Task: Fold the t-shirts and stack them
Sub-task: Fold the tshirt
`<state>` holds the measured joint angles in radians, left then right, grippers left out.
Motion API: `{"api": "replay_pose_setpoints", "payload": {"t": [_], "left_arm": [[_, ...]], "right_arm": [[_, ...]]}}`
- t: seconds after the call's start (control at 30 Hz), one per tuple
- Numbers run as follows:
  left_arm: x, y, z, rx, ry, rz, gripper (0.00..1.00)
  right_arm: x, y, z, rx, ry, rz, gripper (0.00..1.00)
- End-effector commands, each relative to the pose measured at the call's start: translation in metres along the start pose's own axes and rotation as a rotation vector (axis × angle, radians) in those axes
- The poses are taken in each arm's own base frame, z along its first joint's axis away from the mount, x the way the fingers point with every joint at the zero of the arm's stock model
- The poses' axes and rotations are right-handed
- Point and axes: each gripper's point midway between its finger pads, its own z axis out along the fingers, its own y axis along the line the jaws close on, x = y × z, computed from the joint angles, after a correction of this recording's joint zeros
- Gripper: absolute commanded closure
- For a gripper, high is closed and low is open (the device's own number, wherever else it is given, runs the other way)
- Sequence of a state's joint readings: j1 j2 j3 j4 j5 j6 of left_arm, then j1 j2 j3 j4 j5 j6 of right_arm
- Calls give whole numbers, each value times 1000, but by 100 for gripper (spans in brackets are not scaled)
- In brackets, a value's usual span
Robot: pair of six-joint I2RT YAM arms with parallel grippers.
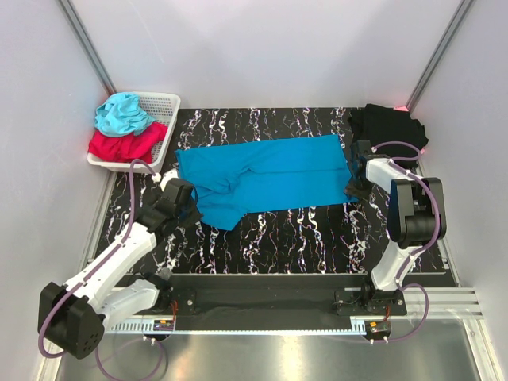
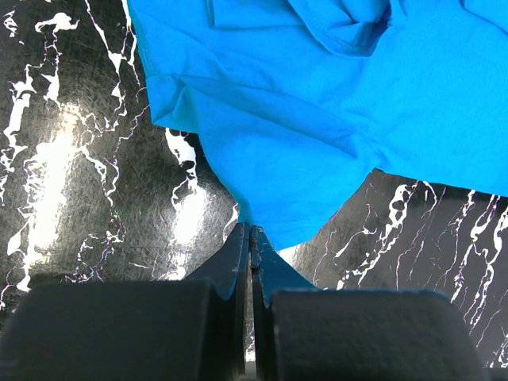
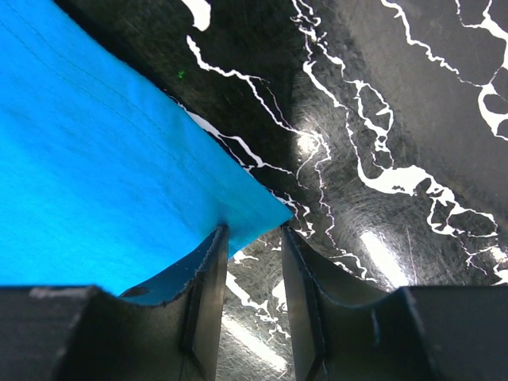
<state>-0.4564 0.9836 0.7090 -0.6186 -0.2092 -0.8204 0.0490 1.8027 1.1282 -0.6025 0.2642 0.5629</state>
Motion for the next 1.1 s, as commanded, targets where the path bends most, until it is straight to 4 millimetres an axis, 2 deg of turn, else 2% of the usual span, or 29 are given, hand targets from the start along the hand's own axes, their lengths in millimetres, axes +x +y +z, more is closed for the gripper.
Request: {"api": "replay_pose_setpoints", "payload": {"t": [0.0, 0.23, 0.53, 0.6, 0.63, 0.67, 0.7, 0.9, 1.07], "left_arm": [[-20, -23, -11, 82, -57, -4, 100], [-33, -36, -18, 136, -95, 22, 100], [-42, -49, -26, 185, -113, 37, 100], [-42, -49, -27, 187, -115, 40, 100], [-42, -49, -27, 187, -115, 40, 100], [-42, -49, -27, 187, -113, 40, 100], [-42, -49, -27, 187, -113, 40, 100], [-45, -49, -31, 195, -127, 34, 100], [-59, -50, -45, 202, -188, 19, 100]], "right_arm": [[1, 4, 6, -14, 6, 15, 60], [1, 4, 6, -16, 5, 14, 60], [8, 2, 17, 5, 34, 6, 62], [11, 2, 20, 10, 42, 3, 67], [11, 2, 21, 12, 44, 3, 73], [12, 2, 22, 13, 48, 5, 91], [12, 1, 23, 15, 49, 6, 100], [4, 2, 10, -5, 15, 16, 100], [-12, 0, -19, -25, -40, 19, 100]]}}
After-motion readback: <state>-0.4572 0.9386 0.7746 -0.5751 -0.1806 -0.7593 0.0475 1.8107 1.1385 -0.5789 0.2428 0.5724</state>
